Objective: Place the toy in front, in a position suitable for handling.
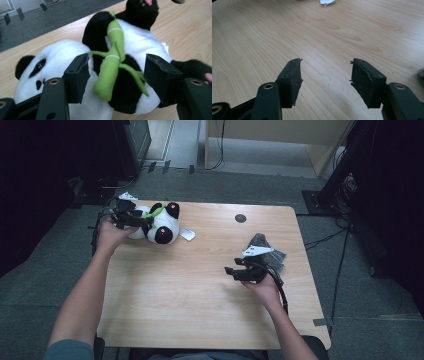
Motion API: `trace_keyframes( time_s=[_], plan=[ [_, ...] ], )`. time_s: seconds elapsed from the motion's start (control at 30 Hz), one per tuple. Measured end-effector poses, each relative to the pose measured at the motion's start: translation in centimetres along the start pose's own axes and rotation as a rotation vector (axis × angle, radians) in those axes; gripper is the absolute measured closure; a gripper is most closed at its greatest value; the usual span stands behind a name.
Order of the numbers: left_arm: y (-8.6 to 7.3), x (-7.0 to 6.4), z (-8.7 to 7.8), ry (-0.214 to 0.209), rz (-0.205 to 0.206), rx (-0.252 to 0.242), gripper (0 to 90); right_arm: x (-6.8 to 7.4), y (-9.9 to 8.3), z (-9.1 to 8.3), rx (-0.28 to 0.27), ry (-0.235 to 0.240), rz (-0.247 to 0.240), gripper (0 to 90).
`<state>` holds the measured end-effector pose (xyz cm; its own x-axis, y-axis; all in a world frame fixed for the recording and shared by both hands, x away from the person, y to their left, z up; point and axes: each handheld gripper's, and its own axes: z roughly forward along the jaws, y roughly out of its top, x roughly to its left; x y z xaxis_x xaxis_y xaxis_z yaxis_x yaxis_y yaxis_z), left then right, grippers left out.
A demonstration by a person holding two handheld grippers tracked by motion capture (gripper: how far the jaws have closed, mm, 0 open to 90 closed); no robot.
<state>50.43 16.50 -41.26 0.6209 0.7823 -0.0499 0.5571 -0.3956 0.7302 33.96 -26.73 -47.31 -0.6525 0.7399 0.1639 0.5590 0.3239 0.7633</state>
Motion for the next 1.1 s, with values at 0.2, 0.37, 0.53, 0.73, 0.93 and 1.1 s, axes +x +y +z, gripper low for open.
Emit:
trace_keyframes(
  time_s=[0.2,0.37,0.53,0.73,0.93,1.1],
  plan=[
    [-0.6,-0.2,0.9,-0.03,0.002,0.011,42.1,-0.1,0.1,-0.2,-0.009,0.0,0.005,42.6],
    [-0.7,-0.3,1.2,-0.019,-0.001,0.002,43.8,-0.5,0.1,-0.6,-0.023,-0.008,0.017,42.9],
    [-1.7,-0.1,1.3,-0.046,-0.006,-0.042,52.5,-0.7,0.1,-0.8,-0.02,-0.012,0.027,46.2],
    [-1.8,0.0,1.0,-0.063,-0.04,-0.038,62.3,-1.0,0.1,-1.2,-0.032,-0.029,0.021,46.1],
    [-1.4,-0.5,0.6,-0.023,-0.05,-0.046,66.7,-1.2,0.1,-1.5,-0.039,-0.052,0.012,45.7],
    [-1.0,-0.9,0.1,-0.011,-0.048,-0.048,68.7,-1.3,0.1,-1.6,-0.041,-0.064,0.003,45.8]
  ],
)
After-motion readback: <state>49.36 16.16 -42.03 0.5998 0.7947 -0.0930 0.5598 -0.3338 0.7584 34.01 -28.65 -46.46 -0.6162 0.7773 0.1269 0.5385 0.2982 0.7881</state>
